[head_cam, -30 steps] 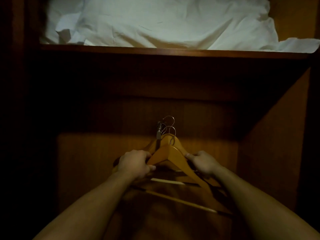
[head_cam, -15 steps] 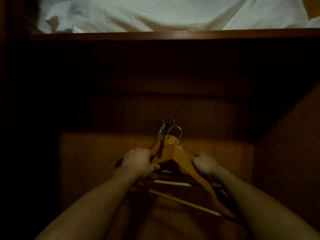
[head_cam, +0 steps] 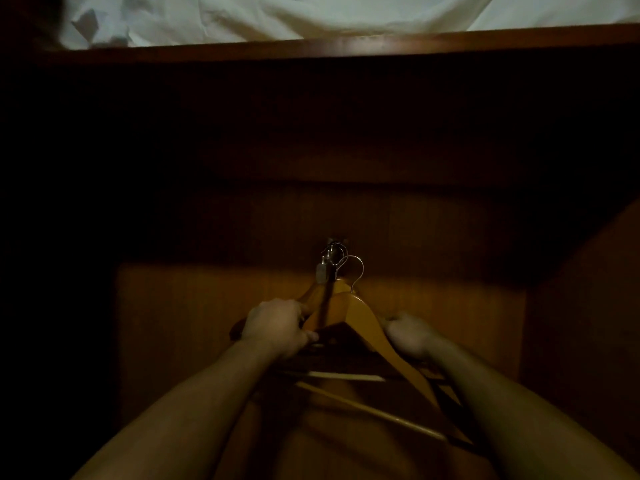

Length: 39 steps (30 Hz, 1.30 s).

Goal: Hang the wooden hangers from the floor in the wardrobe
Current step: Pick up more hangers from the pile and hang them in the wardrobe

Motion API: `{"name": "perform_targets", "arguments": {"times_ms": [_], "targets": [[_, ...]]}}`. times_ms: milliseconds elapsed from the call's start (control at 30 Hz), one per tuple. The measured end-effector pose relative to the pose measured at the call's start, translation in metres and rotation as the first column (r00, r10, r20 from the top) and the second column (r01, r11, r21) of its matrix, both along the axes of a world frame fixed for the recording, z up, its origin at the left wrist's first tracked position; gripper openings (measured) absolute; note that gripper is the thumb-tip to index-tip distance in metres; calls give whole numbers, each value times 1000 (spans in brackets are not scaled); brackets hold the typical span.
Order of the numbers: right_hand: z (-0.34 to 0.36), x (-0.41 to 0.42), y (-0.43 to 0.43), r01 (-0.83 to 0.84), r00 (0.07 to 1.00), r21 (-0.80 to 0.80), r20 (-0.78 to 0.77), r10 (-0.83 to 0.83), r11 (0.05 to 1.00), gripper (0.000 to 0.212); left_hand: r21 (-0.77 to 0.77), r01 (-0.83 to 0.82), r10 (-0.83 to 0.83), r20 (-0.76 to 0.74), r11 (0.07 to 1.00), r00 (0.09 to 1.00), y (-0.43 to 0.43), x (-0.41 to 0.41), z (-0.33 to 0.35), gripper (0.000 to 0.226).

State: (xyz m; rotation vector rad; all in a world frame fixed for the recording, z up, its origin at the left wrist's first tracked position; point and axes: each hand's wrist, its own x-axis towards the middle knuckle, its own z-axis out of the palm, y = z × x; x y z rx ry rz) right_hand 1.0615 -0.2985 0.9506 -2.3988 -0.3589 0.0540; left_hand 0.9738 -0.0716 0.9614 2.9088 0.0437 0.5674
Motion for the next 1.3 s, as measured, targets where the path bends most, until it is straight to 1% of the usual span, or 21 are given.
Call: {"name": "perform_targets", "arguments": {"times_ms": [200,300,400,500,533,567,633,667,733,800,900,933,1000,1067,1133,1233,1300], "targets": [[-2,2,2,-10,999,40,-50,12,999,55,1,-8,8,1,1000,1000,1,4,-5,46],[0,-3,3,-15,1000,23,-24,16,1000,56,-3,-12,12,6,1000,1000,-1,3,-6,46],[2,-12,-1,-1,1000,64,27,0,998,60,-18,-9,9,20,1000,1000,-5,3,-4,45],[8,-22,-7,-16,989,175,147,-9,984,57,-46,5,-4,18,999,1000,-12,5,2,45],[10,-24,-9,-29,980,198,201,-11,980,61,-63,5,-4,25,998,1000,-15,7,4,45],[12,-26,-11,-43,966,193,258,-8,980,68,-83,2,1,32,997,999,-18,9,7,43],[18,-26,-15,-65,940,122,340,20,990,76,-146,-2,12,66,989,998,-24,12,11,41],[22,-27,-16,-73,933,77,356,41,994,75,-190,6,12,92,982,996,-27,13,13,40],[27,-27,-16,-52,922,-11,384,52,999,64,-240,27,2,122,970,993,-30,16,14,41],[30,-24,-15,-12,896,-64,443,39,998,56,-224,31,-3,124,974,992,-31,18,15,42],[34,-18,-8,9,878,-82,478,32,997,52,-124,7,8,124,992,992,-28,23,15,38],[37,-17,-4,16,874,-87,485,28,996,51,-75,-9,18,125,997,992,-26,24,16,37],[41,-13,5,24,868,-88,496,23,996,53,-31,-57,60,130,998,990,-18,28,17,37],[44,-9,16,12,867,-85,497,32,996,54,-56,-74,81,140,996,987,-8,31,17,27],[43,-5,28,-12,863,-84,502,52,996,53,-114,-71,86,138,991,987,2,30,17,17],[37,0,42,-28,847,-74,528,63,997,49,-135,-71,89,132,988,987,16,32,11,32],[34,3,47,-31,842,-76,536,67,997,47,-134,-77,96,140,988,985,21,34,8,38]]}}
